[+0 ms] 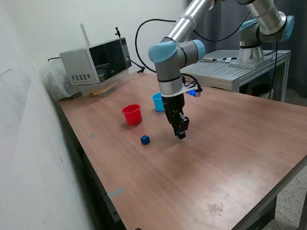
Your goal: Place red objects in the red bin, and blue objects in the blue bin.
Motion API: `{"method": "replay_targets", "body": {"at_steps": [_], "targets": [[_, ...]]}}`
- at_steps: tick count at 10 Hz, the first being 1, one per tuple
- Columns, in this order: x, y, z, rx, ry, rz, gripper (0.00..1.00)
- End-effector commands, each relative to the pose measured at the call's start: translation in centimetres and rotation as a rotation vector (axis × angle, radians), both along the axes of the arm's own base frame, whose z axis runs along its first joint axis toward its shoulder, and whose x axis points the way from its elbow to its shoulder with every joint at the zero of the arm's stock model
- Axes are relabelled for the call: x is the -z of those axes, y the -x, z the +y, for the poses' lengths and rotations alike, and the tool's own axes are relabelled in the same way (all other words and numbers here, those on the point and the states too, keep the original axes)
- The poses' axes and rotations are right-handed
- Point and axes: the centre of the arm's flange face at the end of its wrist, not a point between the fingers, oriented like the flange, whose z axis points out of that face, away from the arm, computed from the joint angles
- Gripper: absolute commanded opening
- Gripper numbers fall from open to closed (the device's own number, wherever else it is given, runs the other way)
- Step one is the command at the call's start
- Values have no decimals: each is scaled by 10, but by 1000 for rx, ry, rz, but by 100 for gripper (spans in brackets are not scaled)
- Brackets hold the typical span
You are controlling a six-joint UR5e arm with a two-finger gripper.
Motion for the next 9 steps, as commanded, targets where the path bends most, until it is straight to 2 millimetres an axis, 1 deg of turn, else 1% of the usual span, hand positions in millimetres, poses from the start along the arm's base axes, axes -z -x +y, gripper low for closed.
{"method": "replay_targets", "body": {"at_steps": [1,2,3,4,5,6,7,8,9], "targets": [[-52,1,7,9,4,59,0],[-87,-1,12,7,5,97,0],[-116,-3,20,12,5,130,0],[-140,-6,81,89,0,126,0],[-154,-12,124,145,-4,130,0],[-157,-22,169,176,-10,119,0],[-155,-33,207,200,-14,101,0],[-149,-45,241,239,-17,78,0],[-139,-57,271,282,-17,50,0]]}}
